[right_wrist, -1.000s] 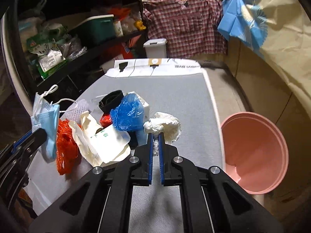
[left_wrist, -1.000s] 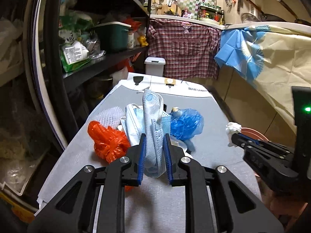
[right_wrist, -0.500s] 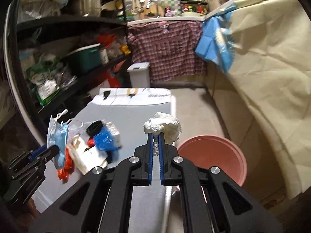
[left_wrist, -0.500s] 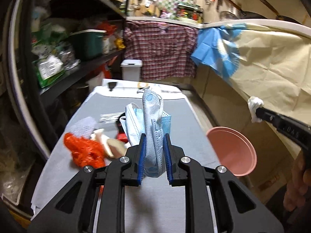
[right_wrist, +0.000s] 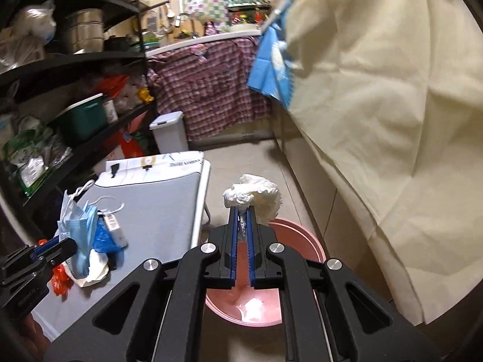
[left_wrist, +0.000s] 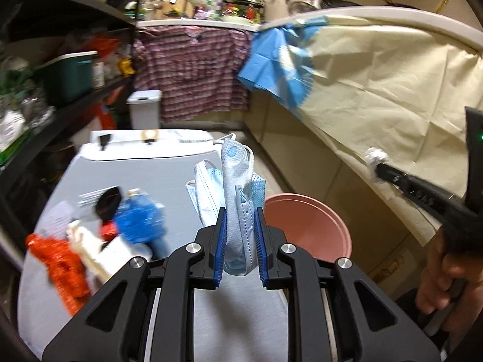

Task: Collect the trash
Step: 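Carry the masks and tissue in both tools over the pink bin, then open both tools to drop the masks and tissue into the pink bin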

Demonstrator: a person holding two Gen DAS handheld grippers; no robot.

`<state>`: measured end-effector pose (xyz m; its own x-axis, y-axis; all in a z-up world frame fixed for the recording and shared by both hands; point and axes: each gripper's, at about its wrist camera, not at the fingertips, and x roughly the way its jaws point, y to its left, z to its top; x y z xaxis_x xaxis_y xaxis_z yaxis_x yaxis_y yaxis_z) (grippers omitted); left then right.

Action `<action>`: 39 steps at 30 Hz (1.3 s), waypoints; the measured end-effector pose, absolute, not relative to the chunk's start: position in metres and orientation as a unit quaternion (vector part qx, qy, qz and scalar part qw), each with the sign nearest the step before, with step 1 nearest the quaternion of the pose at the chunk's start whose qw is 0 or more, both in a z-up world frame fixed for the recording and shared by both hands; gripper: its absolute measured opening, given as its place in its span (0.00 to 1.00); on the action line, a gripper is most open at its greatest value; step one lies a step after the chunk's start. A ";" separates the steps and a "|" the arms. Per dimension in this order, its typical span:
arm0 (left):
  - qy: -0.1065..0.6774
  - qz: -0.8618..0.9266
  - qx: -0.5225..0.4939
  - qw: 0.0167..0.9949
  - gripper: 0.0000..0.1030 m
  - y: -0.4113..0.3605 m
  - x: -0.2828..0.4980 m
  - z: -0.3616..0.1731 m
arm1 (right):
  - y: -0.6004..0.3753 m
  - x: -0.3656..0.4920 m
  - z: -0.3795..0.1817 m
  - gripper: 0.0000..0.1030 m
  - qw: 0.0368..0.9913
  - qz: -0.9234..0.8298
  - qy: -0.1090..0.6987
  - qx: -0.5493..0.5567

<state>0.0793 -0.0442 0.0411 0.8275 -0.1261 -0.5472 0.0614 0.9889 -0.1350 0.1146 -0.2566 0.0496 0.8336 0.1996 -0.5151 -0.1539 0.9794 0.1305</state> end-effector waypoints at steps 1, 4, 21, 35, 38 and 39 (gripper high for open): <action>0.291 -0.056 -0.053 0.953 0.17 -0.050 0.085 0.040 | -0.258 0.118 0.046 0.06 0.955 0.092 0.277 0.045; 0.293 -0.072 -0.042 0.953 0.17 -0.067 0.096 0.036 | -0.264 0.126 0.037 0.06 0.953 0.085 0.283 0.060; 0.332 -0.131 -0.037 0.933 0.17 -0.116 0.170 0.004 | -0.279 0.160 0.011 0.06 0.948 0.065 0.303 0.079; 0.347 -0.143 -0.037 0.926 0.17 -0.126 0.189 -0.008 | -0.276 0.171 0.003 0.06 0.944 0.057 0.316 0.075; 0.347 -0.144 -0.037 0.926 0.17 -0.126 0.190 -0.008 | -0.276 0.172 0.003 0.06 0.944 0.058 0.316 0.074; 0.347 -0.143 -0.036 0.926 0.17 -0.127 0.190 -0.009 | -0.276 0.171 0.003 0.07 0.944 0.058 0.316 0.074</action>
<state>0.1904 -0.1267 -0.0085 0.7182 -0.2900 -0.6325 0.2399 0.9565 -0.1662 0.1710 -0.2757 0.0025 0.7935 0.1552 -0.5884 -0.0622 0.9825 0.1754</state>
